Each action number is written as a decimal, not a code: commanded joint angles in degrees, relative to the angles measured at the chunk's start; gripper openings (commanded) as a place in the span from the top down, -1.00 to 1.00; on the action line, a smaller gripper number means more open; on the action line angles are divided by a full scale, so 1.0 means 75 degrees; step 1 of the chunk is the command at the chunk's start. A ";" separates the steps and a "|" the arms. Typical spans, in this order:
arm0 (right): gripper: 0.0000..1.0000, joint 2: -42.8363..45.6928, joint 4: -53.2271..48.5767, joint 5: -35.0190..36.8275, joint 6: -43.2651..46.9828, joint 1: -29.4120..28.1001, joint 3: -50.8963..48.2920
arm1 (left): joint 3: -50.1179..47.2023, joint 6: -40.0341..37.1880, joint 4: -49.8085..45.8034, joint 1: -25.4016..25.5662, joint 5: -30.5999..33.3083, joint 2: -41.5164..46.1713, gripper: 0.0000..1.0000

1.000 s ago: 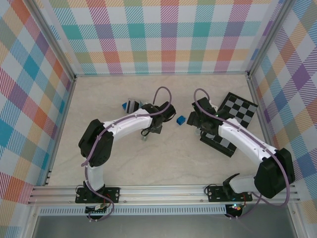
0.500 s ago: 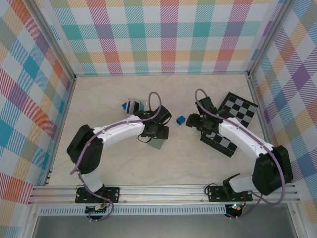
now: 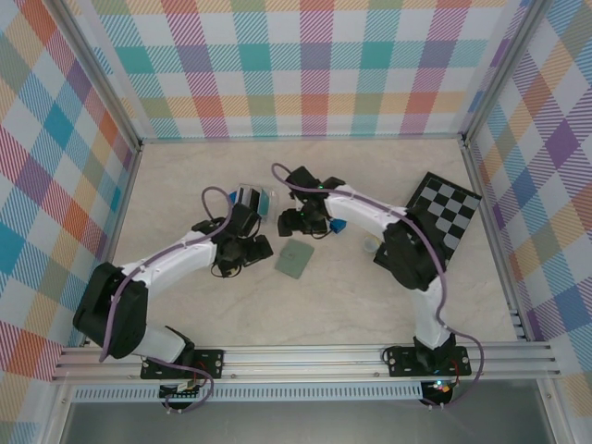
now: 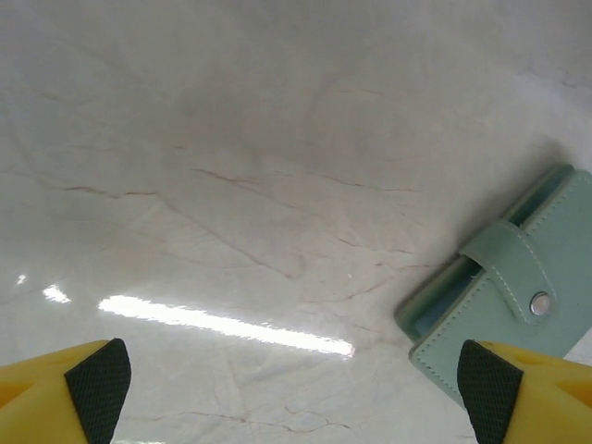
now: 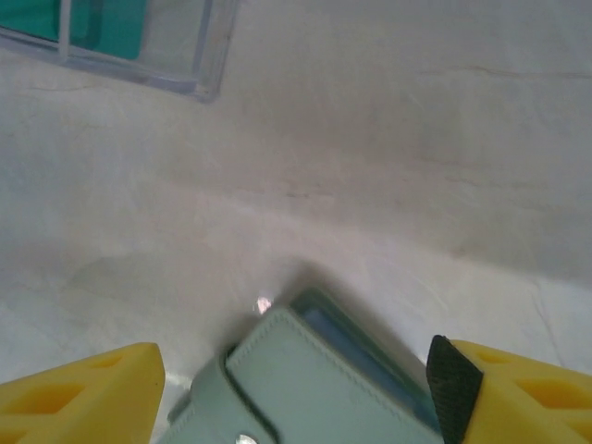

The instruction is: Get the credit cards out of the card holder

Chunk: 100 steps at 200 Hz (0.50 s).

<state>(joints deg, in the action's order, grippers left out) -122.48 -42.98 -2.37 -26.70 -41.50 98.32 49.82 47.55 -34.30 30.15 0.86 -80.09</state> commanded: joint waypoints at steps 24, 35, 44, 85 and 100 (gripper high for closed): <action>-0.53 -0.1165 -0.1805 0.0630 0.0175 -0.0057 0.1486 | -0.0276 0.0245 0.0002 -0.0223 -0.0097 0.0415 -0.98; -0.51 -0.1291 -0.2004 0.0774 0.0125 -0.0057 0.1620 | -0.0266 0.0211 0.0009 -0.0223 -0.0115 0.0396 -1.00; -0.51 -0.1308 -0.2078 0.0889 0.0083 -0.0063 0.1591 | -0.0275 0.0198 0.0038 -0.0223 -0.0143 0.0376 -1.00; -0.47 -0.0884 -0.2264 0.1587 -0.0143 -0.0045 0.0982 | -0.0262 0.0167 0.0125 -0.0223 -0.0337 0.0198 -1.00; -0.43 -0.0705 -0.2419 0.1739 -0.0242 -0.0035 0.0729 | -0.0297 0.0155 0.0254 -0.0223 -0.0485 0.0118 -1.00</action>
<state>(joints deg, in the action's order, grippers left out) -131.44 -55.99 6.90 -26.59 -41.95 106.74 48.56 48.62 -33.82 29.10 -0.64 -78.19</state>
